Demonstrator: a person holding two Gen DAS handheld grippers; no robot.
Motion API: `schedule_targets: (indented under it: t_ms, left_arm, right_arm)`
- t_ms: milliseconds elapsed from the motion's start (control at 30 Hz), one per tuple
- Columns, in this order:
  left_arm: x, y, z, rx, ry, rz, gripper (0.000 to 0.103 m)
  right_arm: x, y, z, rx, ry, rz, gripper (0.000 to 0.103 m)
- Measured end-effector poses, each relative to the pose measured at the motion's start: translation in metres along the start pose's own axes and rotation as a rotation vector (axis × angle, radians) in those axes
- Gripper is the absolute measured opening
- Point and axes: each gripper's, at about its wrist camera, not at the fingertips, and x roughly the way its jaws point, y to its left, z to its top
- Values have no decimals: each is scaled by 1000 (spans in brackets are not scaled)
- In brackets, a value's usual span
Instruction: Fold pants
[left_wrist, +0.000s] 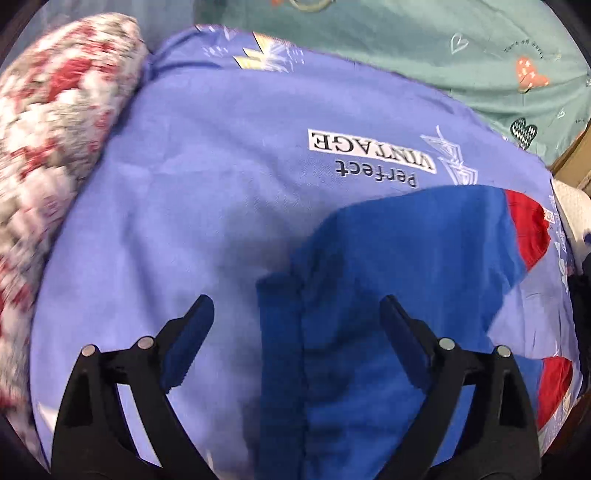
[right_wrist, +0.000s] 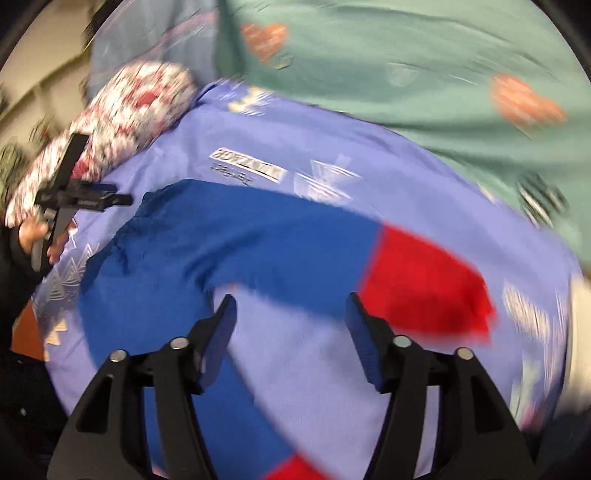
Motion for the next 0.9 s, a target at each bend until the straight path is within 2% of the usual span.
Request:
schedule_targets:
  t_ms: [67, 167, 233, 333, 367, 400, 433, 467, 500, 533, 567, 633, 733, 833, 900]
  left_arm:
    - [23, 3, 12, 34, 8, 11, 92]
    - [52, -1, 20, 83, 20, -8, 92]
    - [64, -4, 22, 116, 27, -28, 92]
    - [73, -10, 20, 177, 16, -13, 92]
    - [72, -12, 20, 190, 12, -15, 88]
    - [71, -12, 20, 193, 8, -22, 82]
    - [70, -11, 21, 193, 3, -17, 64]
    - [67, -10, 22, 181, 4, -36, 40]
    - [64, -10, 23, 168, 17, -54, 29]
    - [60, -10, 24, 158, 23, -51, 18]
    - [56, -11, 24, 154, 33, -61, 11]
    - [41, -16, 19, 160, 24, -47, 11]
    - [14, -21, 9, 145, 8, -74, 11]
    - [-16, -22, -7, 94, -11, -136, 11]
    - [-35, -18, -26, 38, -11, -200, 16]
  right_arm:
    - [51, 5, 43, -102, 57, -10, 64]
    - [115, 3, 82, -192, 119, -37, 64]
    - [149, 0, 90, -223, 169, -30, 64]
    - [194, -2, 85, -296, 244, -64, 64]
    - [201, -3, 83, -308, 257, -67, 63]
    - [201, -7, 82, -291, 241, -31, 58]
    - [200, -9, 82, -276, 247, -2, 48]
    - [195, -10, 82, -266, 236, -6, 33]
    - [187, -11, 81, -266, 216, -22, 8]
    - [177, -11, 80, -257, 199, -30, 3]
    - [164, -10, 78, -251, 176, -25, 2]
    - [134, -6, 74, -251, 125, -17, 2]
    - [83, 9, 57, -270, 63, -12, 2]
    - [33, 31, 24, -286, 13, -12, 2]
    - [14, 49, 1, -284, -10, -10, 1]
